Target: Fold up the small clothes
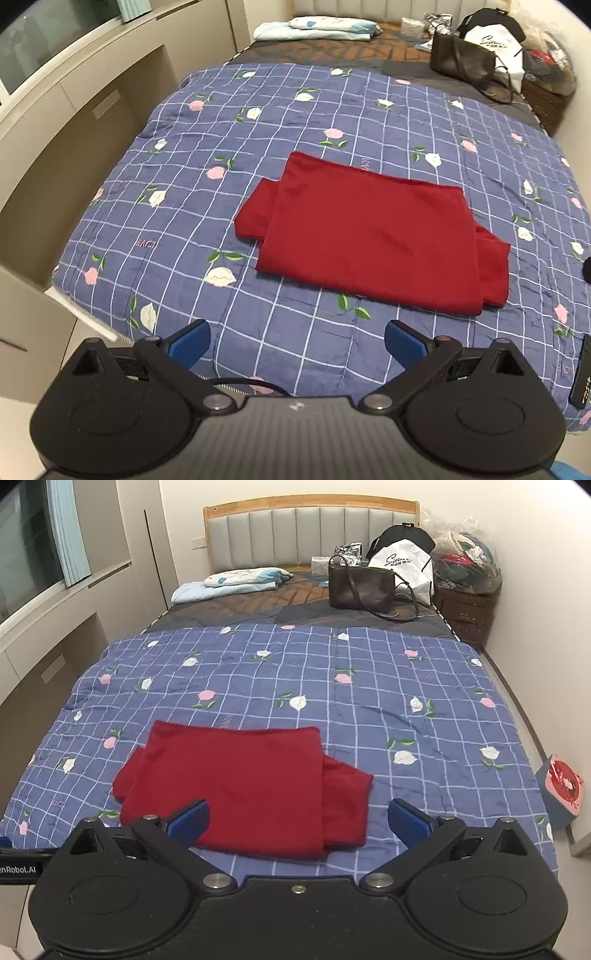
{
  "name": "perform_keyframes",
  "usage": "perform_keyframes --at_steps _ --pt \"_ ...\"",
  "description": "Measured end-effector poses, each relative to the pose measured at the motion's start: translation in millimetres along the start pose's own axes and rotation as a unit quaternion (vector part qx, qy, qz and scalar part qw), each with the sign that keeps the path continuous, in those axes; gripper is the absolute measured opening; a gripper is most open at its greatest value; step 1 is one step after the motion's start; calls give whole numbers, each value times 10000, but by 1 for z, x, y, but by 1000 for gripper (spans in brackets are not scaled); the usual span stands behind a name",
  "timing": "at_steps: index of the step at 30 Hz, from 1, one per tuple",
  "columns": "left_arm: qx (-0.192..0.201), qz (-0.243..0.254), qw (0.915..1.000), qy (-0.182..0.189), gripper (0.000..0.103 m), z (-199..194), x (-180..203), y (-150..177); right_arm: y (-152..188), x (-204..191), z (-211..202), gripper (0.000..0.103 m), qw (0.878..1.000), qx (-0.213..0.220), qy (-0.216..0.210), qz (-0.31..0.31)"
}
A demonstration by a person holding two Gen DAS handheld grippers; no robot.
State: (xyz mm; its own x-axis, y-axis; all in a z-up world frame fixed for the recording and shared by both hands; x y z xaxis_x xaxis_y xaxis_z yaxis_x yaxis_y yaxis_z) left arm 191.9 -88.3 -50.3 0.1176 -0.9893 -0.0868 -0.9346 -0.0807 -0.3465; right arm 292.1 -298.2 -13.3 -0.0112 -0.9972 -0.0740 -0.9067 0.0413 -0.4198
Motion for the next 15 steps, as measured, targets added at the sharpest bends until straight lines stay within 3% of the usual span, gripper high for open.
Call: perform_keyframes --at_steps 15 --pt "-85 2 9995 -290 102 -13 43 13 -6 56 6 102 9996 -150 -180 158"
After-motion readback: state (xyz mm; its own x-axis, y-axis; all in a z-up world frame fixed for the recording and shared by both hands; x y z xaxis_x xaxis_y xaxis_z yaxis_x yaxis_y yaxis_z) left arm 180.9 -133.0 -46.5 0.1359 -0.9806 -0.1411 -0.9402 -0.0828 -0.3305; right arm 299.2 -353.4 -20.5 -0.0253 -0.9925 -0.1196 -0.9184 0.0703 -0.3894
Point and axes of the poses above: each gripper's, at about its wrist camera, not at the fingertips, and z roughly the way its jaws point, x to its right, y to its underside, the point moved 5 cm from there along z, roughly the way its jaws point, and after that the axes turned 5 degrees about -x, right-handed, at the moved point
